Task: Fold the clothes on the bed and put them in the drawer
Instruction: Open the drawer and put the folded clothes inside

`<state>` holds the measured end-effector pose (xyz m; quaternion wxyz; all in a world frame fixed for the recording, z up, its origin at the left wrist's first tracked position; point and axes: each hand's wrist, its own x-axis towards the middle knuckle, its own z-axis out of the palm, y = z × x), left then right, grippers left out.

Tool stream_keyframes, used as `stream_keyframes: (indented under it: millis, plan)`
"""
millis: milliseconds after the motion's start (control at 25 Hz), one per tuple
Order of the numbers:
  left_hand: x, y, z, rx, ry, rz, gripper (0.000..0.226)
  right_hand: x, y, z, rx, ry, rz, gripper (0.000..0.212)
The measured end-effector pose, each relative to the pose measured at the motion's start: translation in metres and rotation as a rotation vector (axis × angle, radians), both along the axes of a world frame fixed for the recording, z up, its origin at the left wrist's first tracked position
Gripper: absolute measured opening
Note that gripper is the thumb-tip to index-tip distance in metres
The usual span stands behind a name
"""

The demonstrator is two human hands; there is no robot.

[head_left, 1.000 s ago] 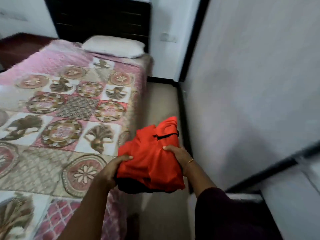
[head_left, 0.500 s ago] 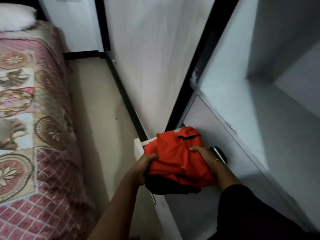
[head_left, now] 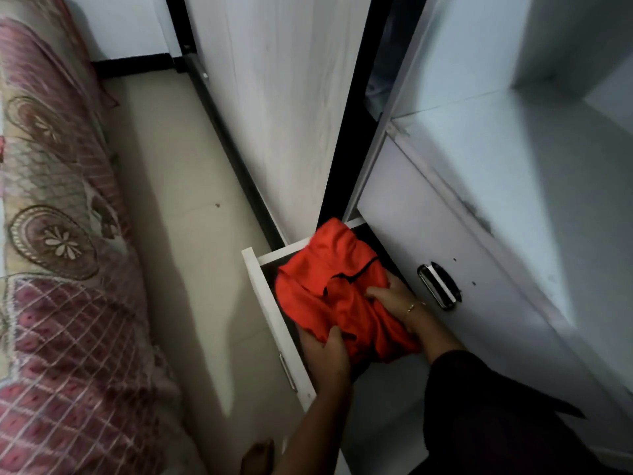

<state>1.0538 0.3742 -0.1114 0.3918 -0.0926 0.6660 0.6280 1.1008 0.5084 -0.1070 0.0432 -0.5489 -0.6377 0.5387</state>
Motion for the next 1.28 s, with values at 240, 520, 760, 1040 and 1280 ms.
stream_keyframes:
  millis: [240,520,760,1040,1280]
  plan:
    - [0.001,0.022,-0.082,-0.151,-0.185,0.125,0.062,-0.001,0.007,-0.117,-0.123,-0.194,0.322,0.067]
    - [0.022,0.020,-0.147,-0.418,-0.424,-0.008,0.044,0.025,-0.033,-0.185,0.136,-0.191,0.369,0.092]
    - [0.022,0.020,-0.148,-0.509,-0.607,-0.165,0.039,0.036,-0.034,-0.182,0.338,-0.584,0.693,0.077]
    - [0.015,0.025,-0.128,-0.802,0.445,-0.694,0.069,0.008,-0.040,-0.186,0.915,-0.595,0.669,0.054]
    - [-0.033,0.034,-0.165,-0.944,0.757,-1.413,0.065,-0.010,-0.035,-0.203,0.992,-0.473,0.968,0.045]
